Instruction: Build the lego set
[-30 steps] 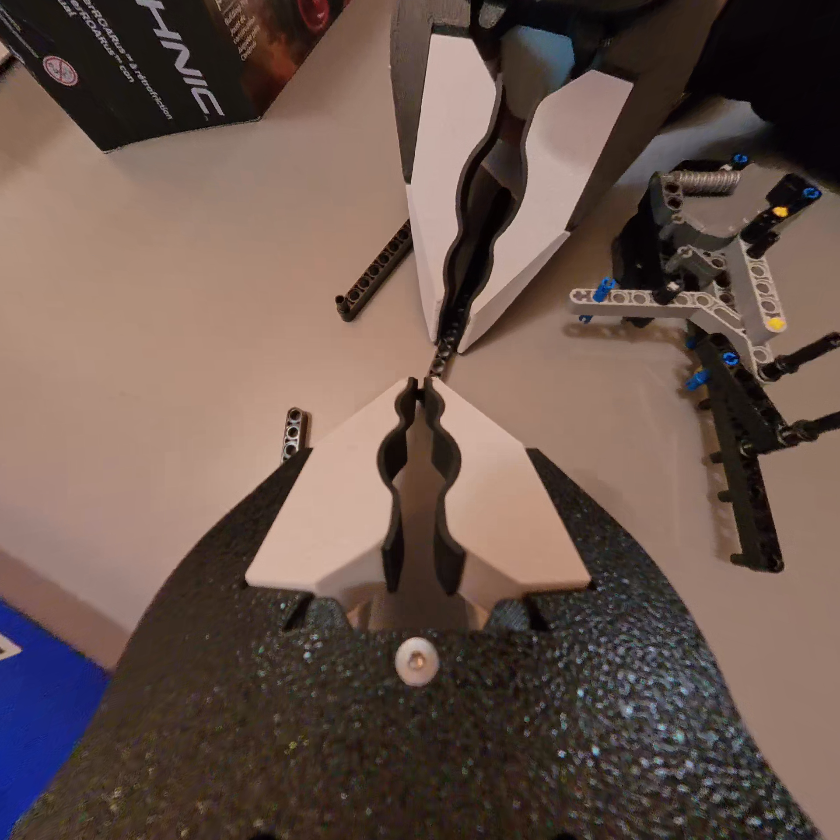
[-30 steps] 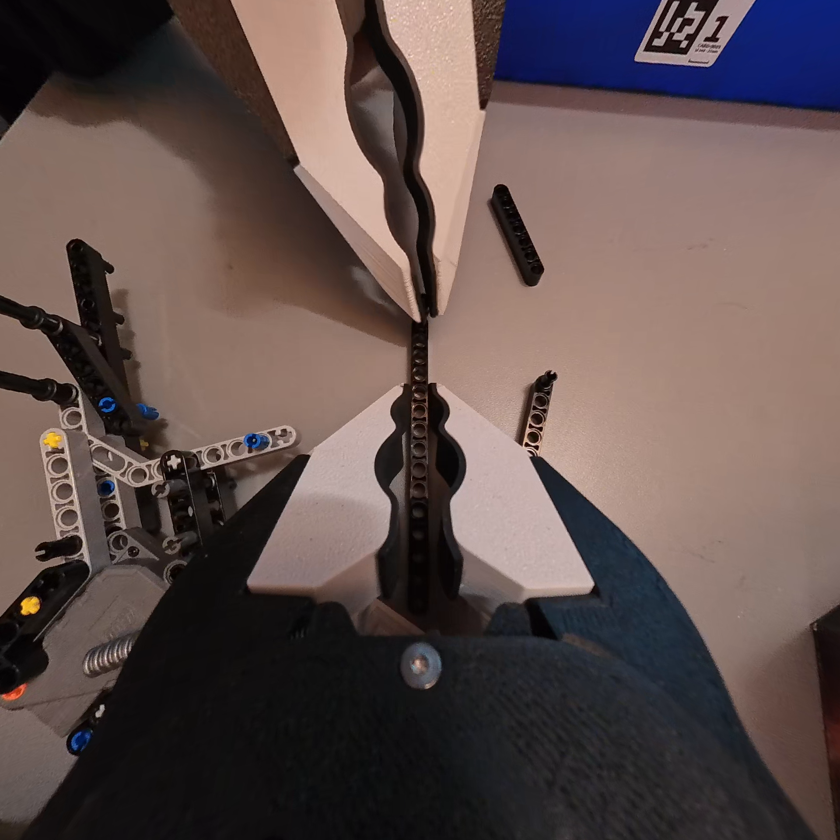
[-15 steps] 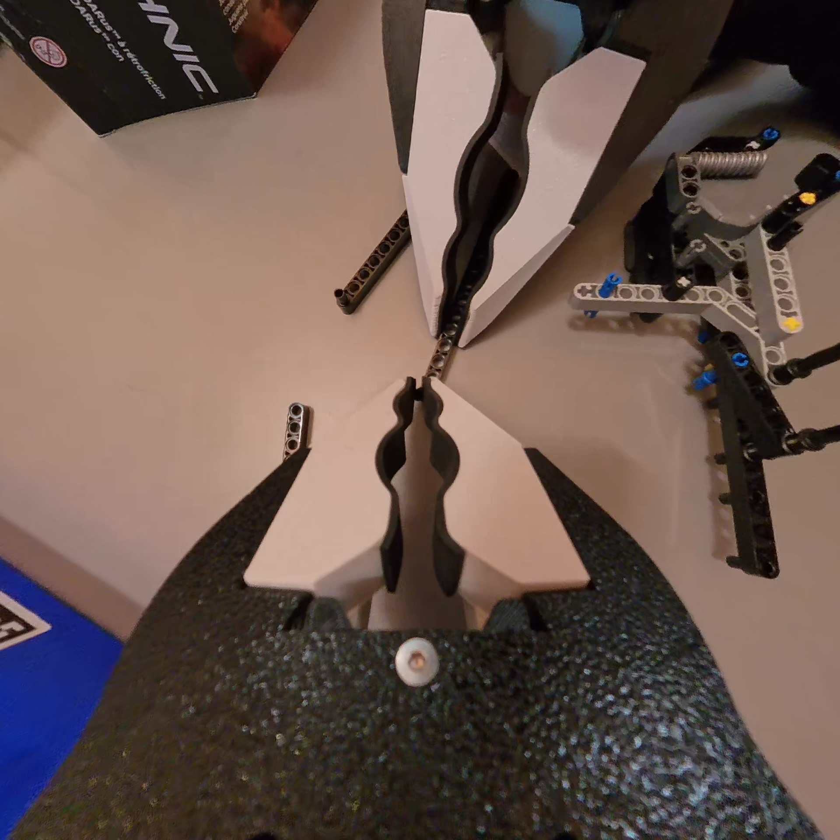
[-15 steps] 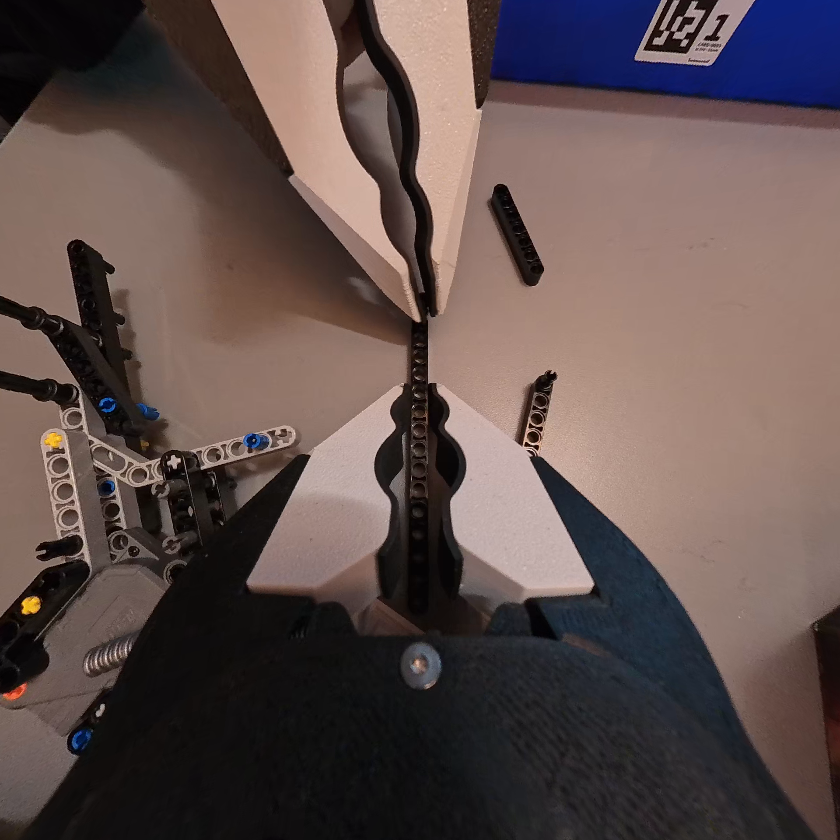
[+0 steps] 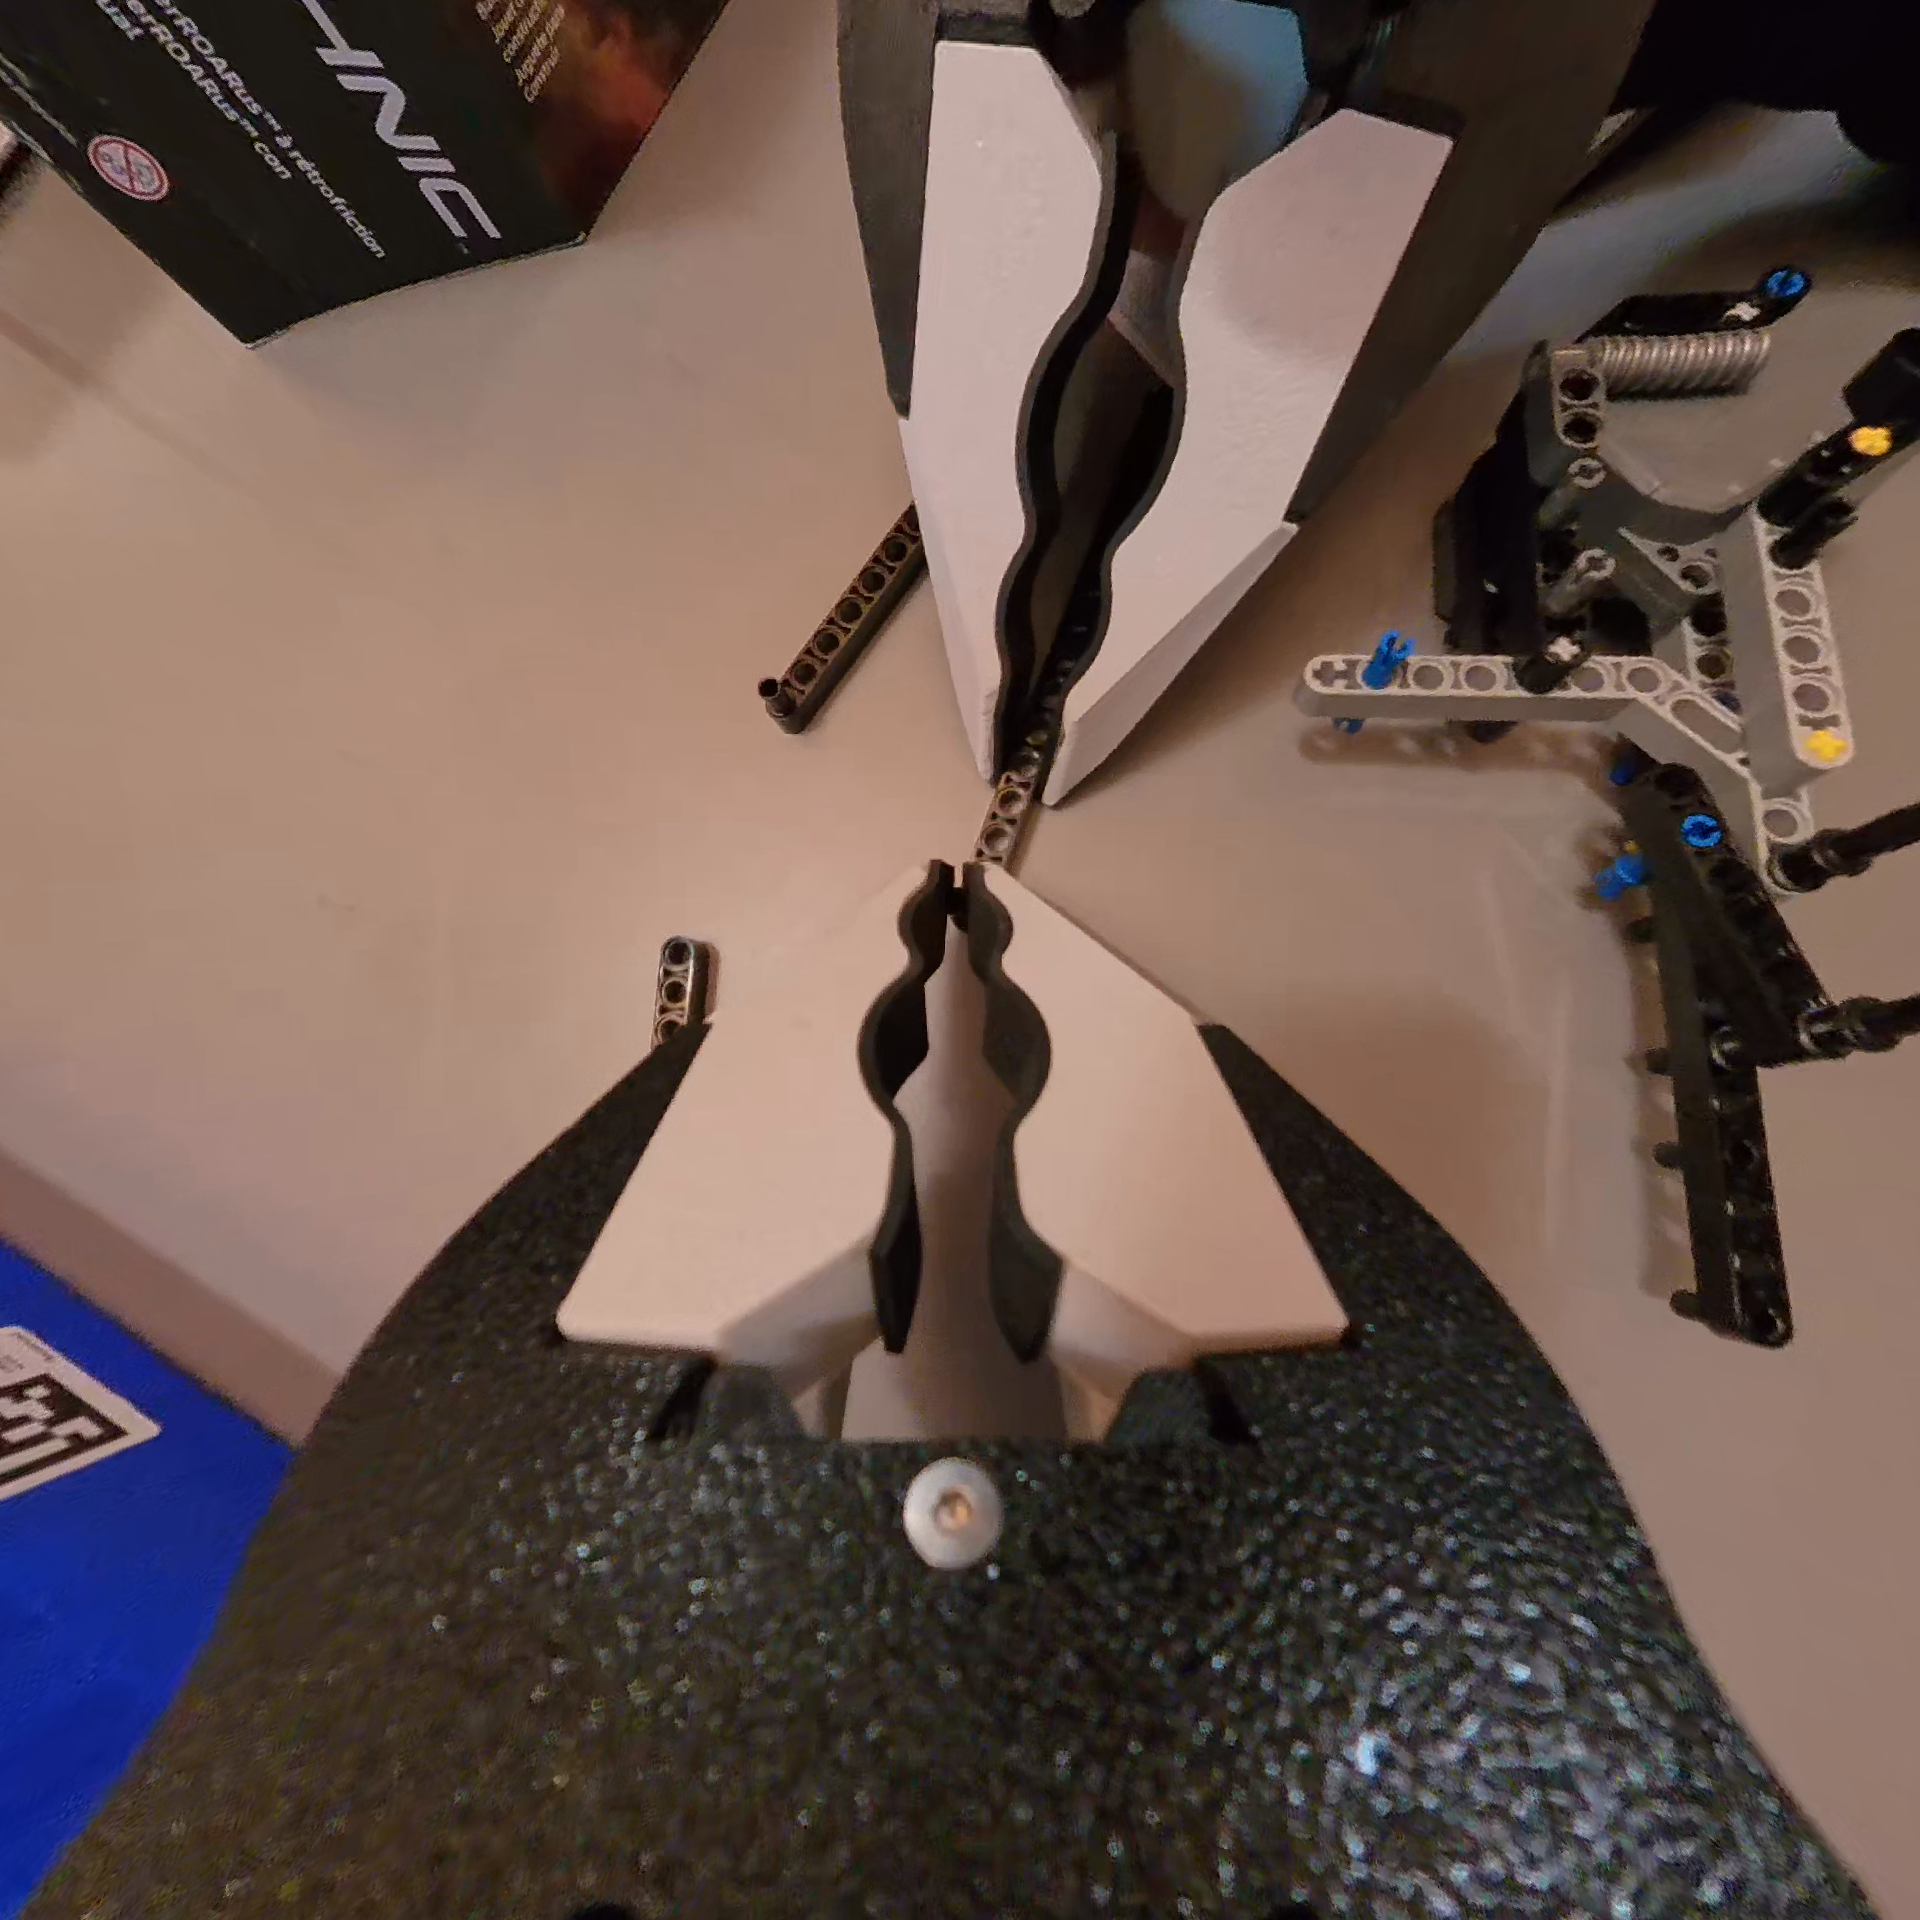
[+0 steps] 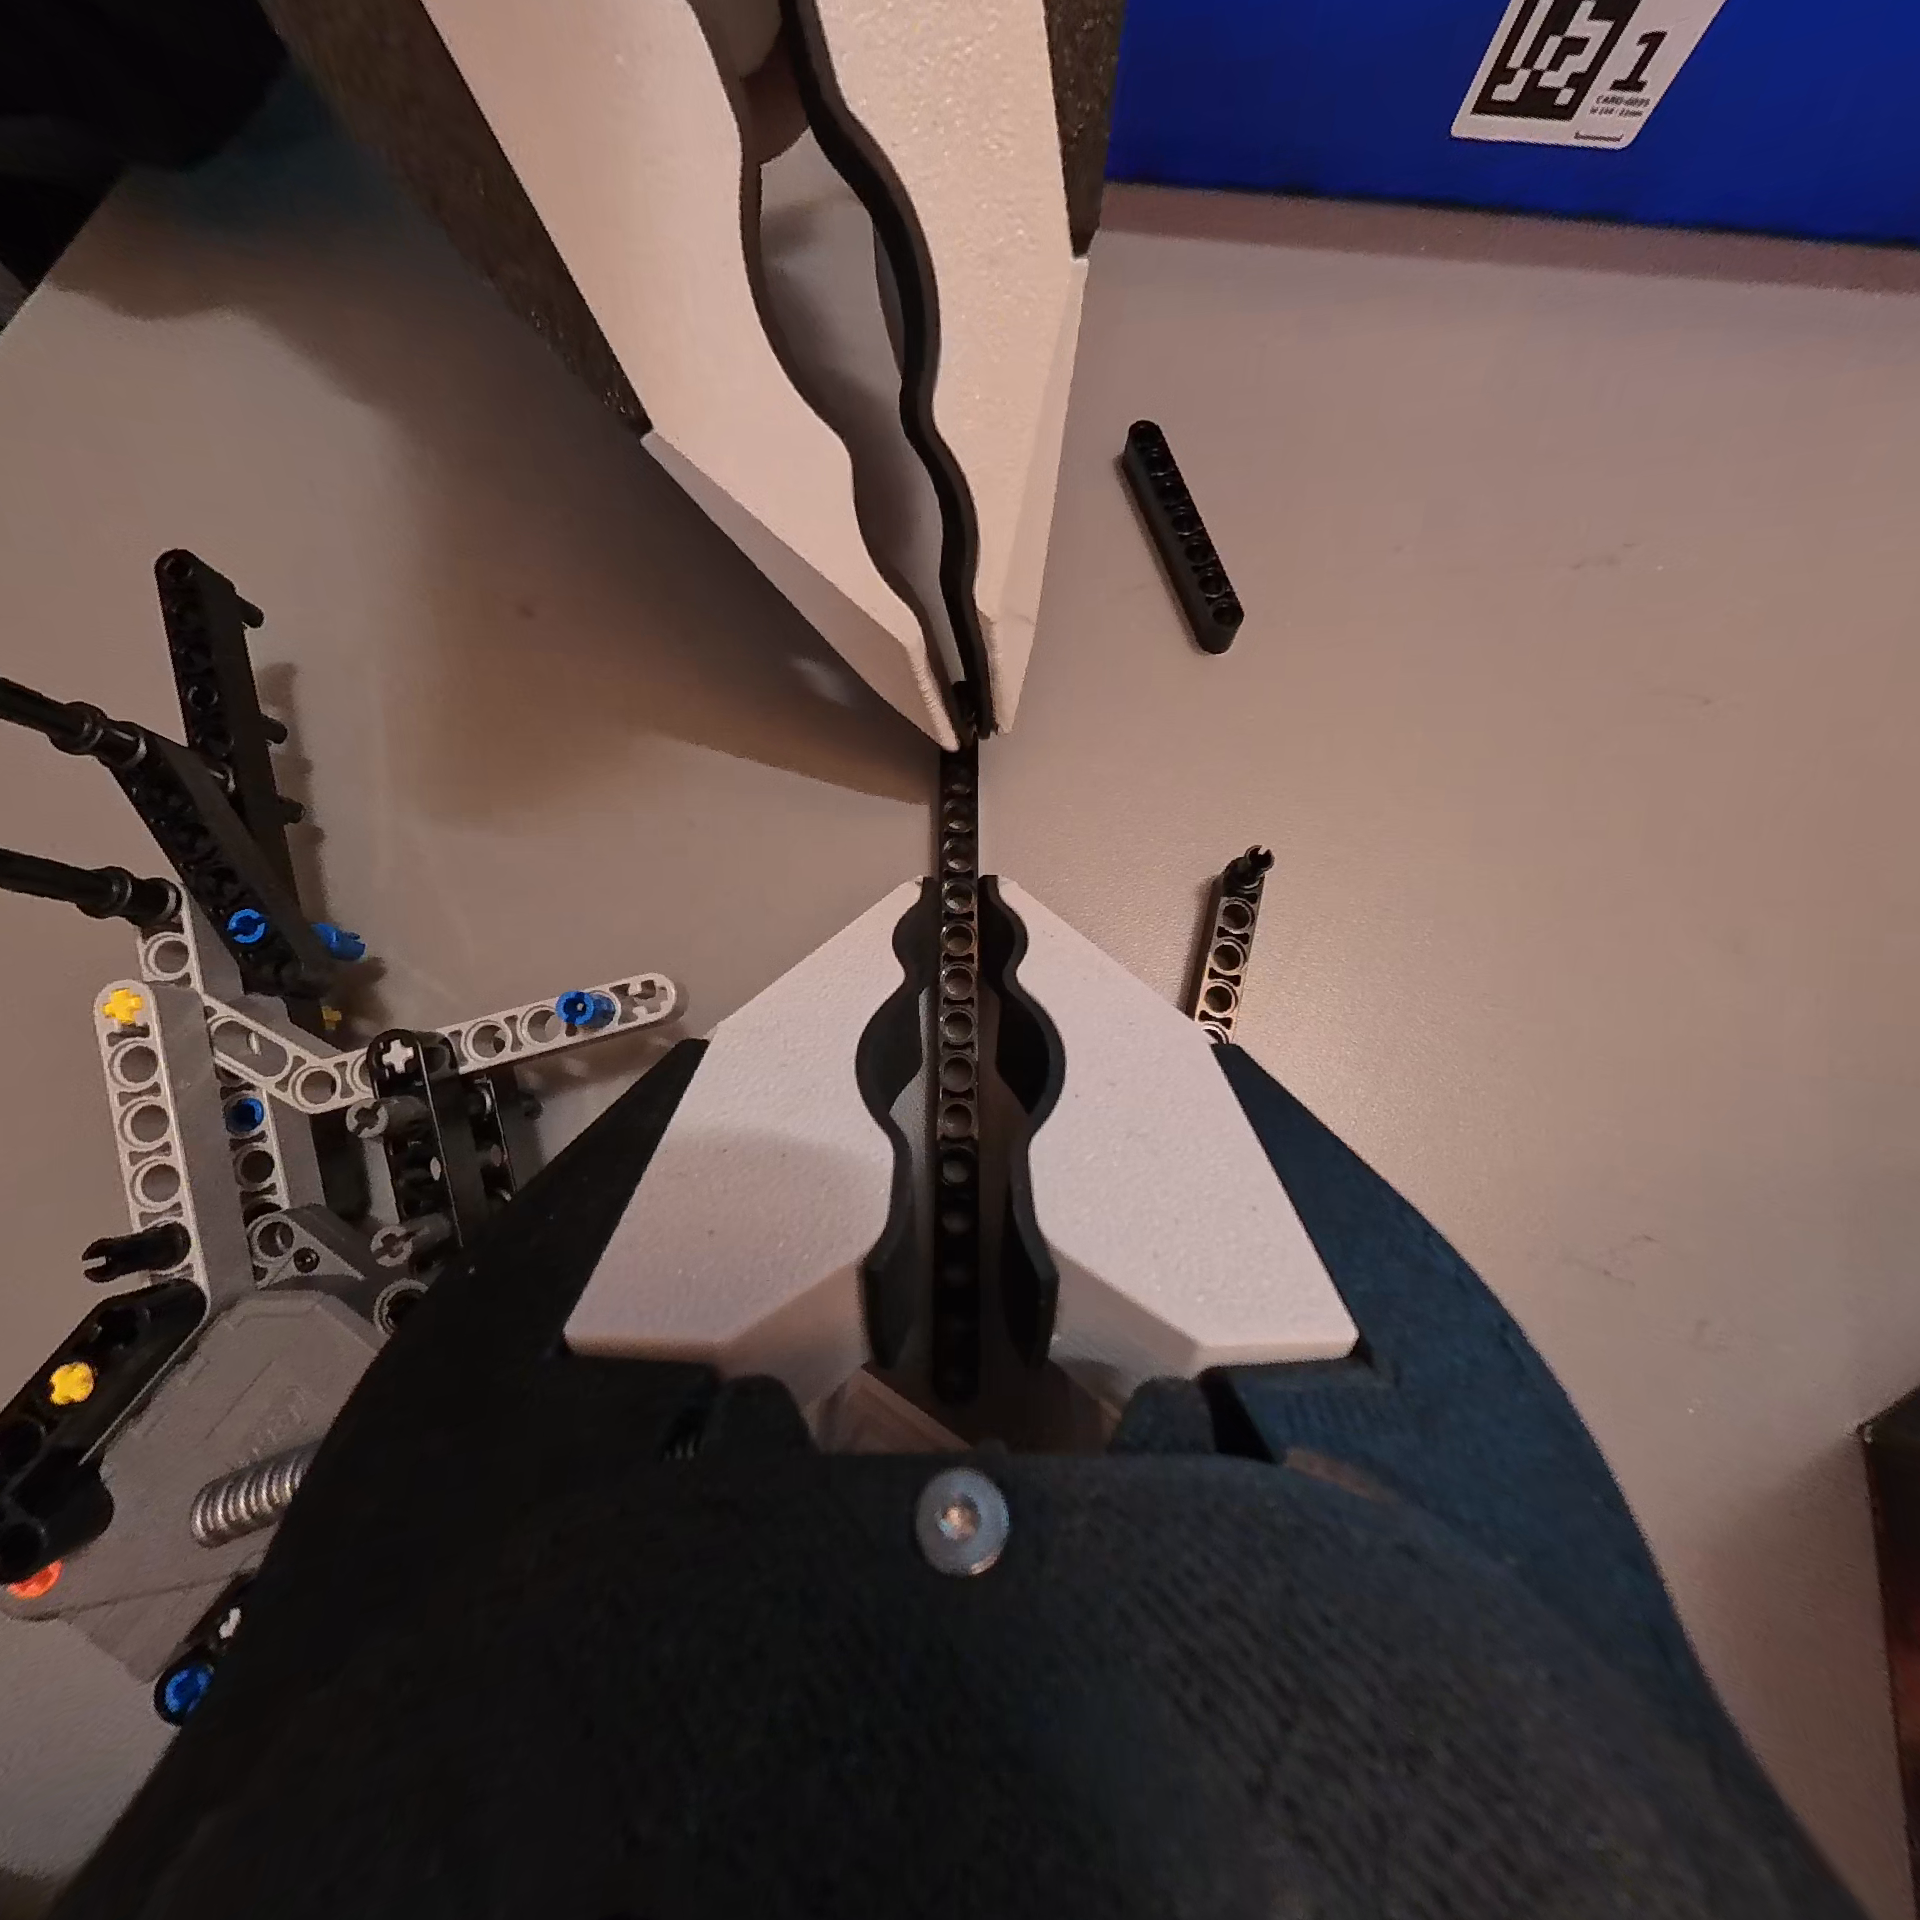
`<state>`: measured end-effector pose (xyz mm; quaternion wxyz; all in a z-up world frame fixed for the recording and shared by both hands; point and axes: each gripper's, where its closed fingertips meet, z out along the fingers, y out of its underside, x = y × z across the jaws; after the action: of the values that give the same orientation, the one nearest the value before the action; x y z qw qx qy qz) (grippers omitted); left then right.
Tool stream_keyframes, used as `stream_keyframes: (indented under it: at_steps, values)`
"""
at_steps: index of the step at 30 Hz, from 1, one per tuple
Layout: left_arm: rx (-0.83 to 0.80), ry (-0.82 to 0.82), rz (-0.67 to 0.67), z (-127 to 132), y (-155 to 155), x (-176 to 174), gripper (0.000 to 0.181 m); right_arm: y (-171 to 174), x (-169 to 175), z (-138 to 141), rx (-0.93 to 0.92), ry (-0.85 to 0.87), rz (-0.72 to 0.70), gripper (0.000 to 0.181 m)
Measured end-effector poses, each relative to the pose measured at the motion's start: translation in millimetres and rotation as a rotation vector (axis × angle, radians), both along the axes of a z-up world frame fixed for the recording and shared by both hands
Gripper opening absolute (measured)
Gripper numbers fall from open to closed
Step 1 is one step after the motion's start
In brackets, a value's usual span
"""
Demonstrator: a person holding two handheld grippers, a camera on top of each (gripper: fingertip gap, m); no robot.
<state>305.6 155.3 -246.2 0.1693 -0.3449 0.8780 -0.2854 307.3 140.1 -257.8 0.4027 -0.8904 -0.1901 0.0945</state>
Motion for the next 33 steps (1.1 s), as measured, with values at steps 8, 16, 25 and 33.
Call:
stream_keyframes:
  at_steps: [8, 16, 25, 33]
  values:
    - [-0.05, 0.006, 0.037, -0.3, 1.7, 1.2, 0.001, 0.0, 0.0, 0.1, 0.0, 0.0, 0.0, 0.005]
    - [-0.051, 0.006, 0.021, -0.1, -0.4, -0.6, 0.001, 0.0, 0.0, 0.2, 0.0, -0.001, 0.0, 0.005]
    - [-0.024, -0.01, 0.019, -0.7, 2.6, -1.2, 0.002, 0.0, 0.0, 0.1, -0.001, 0.002, 0.0, 0.005]
    - [0.023, -0.002, 0.005, -0.7, 2.8, -0.6, 0.002, 0.0, -0.1, 0.0, -0.001, 0.002, 0.0, 0.005]
